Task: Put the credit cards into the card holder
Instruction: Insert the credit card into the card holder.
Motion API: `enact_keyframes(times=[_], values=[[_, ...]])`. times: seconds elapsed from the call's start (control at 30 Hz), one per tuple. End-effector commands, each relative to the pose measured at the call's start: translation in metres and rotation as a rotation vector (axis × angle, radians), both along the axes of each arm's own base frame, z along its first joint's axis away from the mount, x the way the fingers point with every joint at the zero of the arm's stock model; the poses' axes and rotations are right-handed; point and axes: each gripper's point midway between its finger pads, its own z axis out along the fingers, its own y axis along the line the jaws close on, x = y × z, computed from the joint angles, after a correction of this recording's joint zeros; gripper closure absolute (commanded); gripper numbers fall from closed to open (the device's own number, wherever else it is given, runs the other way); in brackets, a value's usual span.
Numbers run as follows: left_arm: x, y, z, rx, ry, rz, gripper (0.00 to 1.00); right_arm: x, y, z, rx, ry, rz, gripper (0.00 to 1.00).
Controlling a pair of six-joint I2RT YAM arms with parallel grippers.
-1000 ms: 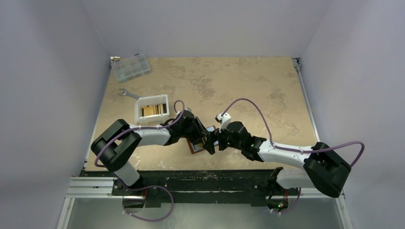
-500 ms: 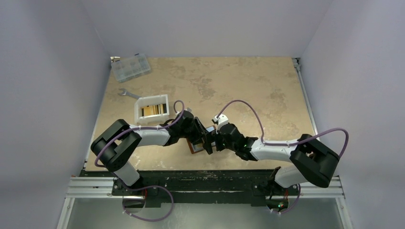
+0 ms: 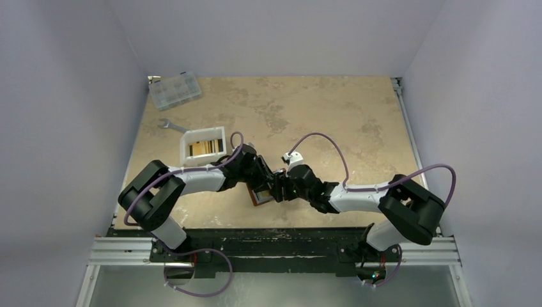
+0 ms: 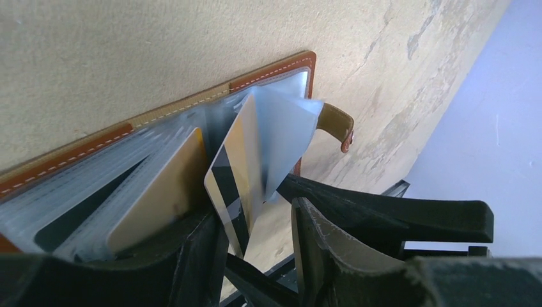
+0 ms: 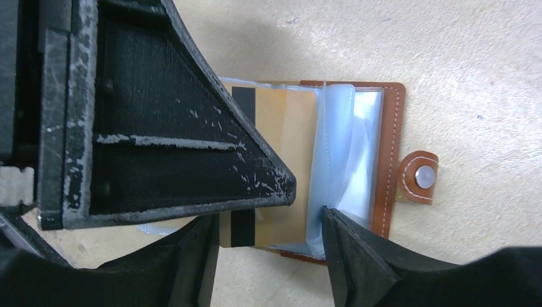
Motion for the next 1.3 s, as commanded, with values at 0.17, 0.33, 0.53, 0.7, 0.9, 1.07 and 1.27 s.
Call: enact_keyframes(times=[0.17,0.33,0.53,0.7,0.9,1.07,1.27], values=[[-0.012,0.034,-0.01,0.132,0.099,-0.03,0.57,-0.001,-0.003,-0.013,-0.017,0.047,-0.037,0.43],[-0.014,0.043,0.0,0.152,0.111,-0.049,0.57,-0.001,-0.005,-0.013,-0.016,0.045,-0.043,0.38],[-0.013,0.057,0.022,0.17,0.084,-0.046,0.57,-0.001,-0.004,-0.013,-0.01,0.044,-0.031,0.35],[-0.009,0.052,0.032,0.118,0.033,-0.046,0.61,-0.001,-0.002,-0.013,-0.005,0.045,-0.021,0.33],[-0.004,0.045,0.028,0.078,-0.007,-0.055,0.62,-0.001,-0.001,-0.013,-0.003,0.046,-0.013,0.33],[0.0,0.037,0.022,0.033,-0.021,-0.055,0.65,-0.001,-0.001,-0.013,-0.002,0.046,-0.01,0.34],[0.006,0.031,0.021,-0.01,-0.065,-0.051,0.65,-0.001,0.0,-0.014,-0.003,0.046,-0.004,0.34]])
